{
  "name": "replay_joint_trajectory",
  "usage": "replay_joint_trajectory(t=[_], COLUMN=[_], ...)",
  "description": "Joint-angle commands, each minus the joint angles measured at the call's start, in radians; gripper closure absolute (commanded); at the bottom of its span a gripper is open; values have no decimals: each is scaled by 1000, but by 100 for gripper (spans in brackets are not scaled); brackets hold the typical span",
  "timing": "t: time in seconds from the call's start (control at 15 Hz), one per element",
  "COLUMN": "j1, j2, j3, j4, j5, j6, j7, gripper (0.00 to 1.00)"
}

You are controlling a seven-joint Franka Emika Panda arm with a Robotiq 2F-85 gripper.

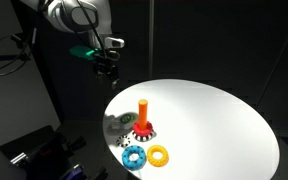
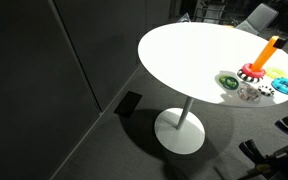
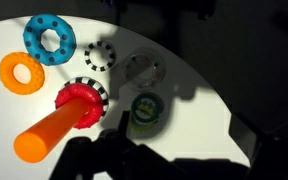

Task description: Put the colorless ring around the orange rod

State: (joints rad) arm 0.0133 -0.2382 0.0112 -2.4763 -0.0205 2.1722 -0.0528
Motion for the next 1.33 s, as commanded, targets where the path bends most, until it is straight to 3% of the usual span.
replay_joint_trajectory(t=[0.0, 0.53, 1.27], j1=[3, 1, -2], j2=[76, 183, 215], j3=[10, 12, 6], j4=[18, -18, -19], j5=[3, -8, -3], j6=[51, 211, 203], j7=[50, 81, 54], gripper=[0, 0, 0])
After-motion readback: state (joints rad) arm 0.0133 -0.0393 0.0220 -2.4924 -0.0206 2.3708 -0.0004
